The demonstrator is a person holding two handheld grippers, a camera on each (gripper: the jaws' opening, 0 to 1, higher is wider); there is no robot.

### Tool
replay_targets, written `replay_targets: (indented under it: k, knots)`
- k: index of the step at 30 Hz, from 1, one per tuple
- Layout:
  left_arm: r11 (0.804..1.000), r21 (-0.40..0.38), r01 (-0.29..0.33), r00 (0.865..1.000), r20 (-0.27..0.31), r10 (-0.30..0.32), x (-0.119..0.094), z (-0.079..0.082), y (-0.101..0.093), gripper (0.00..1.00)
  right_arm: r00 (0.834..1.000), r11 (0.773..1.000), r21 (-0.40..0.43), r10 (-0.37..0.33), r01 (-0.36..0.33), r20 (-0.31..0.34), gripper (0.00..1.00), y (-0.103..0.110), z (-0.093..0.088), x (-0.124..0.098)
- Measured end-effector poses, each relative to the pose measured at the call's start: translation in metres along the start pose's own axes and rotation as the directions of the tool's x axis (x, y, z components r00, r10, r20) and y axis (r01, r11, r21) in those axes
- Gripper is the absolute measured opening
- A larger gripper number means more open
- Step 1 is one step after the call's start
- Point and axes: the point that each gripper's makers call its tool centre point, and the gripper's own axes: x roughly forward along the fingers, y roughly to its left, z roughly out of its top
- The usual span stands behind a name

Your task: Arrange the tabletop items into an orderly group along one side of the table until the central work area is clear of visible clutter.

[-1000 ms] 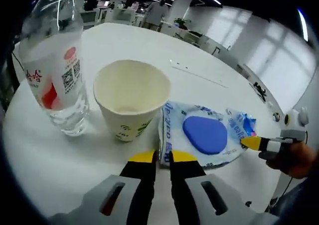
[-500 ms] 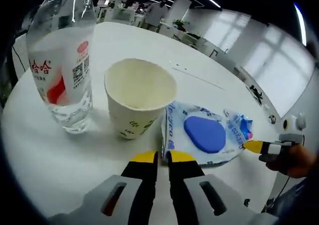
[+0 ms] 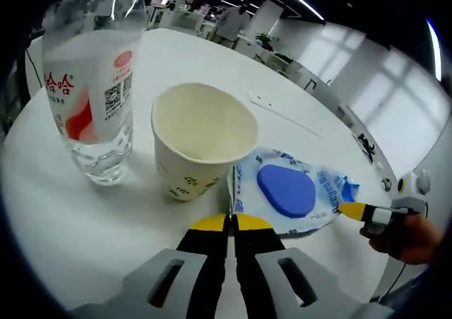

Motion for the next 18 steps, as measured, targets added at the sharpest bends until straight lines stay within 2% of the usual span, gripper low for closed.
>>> replay_targets:
  k: [5, 7, 9, 11, 13, 14, 16, 18]
  knots:
    - [1.000, -0.004, 0.001, 1.000, 0.005, -0.001, -0.001, 0.002, -0.005, 0.00, 1.000, 1.000, -0.002, -0.002, 0.002, 0.002, 0.00, -0.004, 0.004, 0.004]
    - [1.000, -0.004, 0.001, 1.000, 0.006, -0.001, -0.011, 0.002, -0.015, 0.00, 1.000, 1.000, 0.002, -0.003, 0.003, 0.005, 0.00, -0.005, 0.005, 0.004]
    - [1.000, -0.004, 0.003, 1.000, 0.009, -0.003, -0.003, 0.005, -0.008, 0.00, 1.000, 1.000, 0.004, -0.005, 0.005, 0.006, 0.00, -0.007, 0.007, 0.004]
    - [1.000, -0.006, 0.001, 1.000, 0.011, -0.001, -0.013, 0.003, -0.019, 0.00, 1.000, 1.000, 0.005, -0.004, 0.004, 0.008, 0.00, -0.008, 0.008, 0.004]
    - [1.000, -0.010, 0.001, 1.000, 0.013, -0.001, -0.014, 0.002, -0.020, 0.00, 1.000, 1.000, 0.003, -0.004, 0.004, 0.006, 0.00, -0.008, 0.008, 0.004]
    - [1.000, -0.011, 0.000, 1.000, 0.009, 0.000, -0.005, 0.003, -0.010, 0.01, 1.000, 1.000, 0.005, -0.005, 0.005, 0.006, 0.01, -0.009, 0.008, 0.004]
    - [1.000, -0.008, -0.006, 1.000, 0.007, 0.006, -0.002, 0.003, -0.004, 0.03, 1.000, 1.000, 0.012, -0.007, 0.007, 0.003, 0.02, -0.004, 0.005, -0.002]
    - [1.000, -0.008, -0.007, 1.000, 0.009, 0.007, -0.009, 0.001, -0.009, 0.07, 1.000, 1.000, 0.013, -0.009, 0.009, 0.003, 0.04, -0.004, 0.004, -0.006]
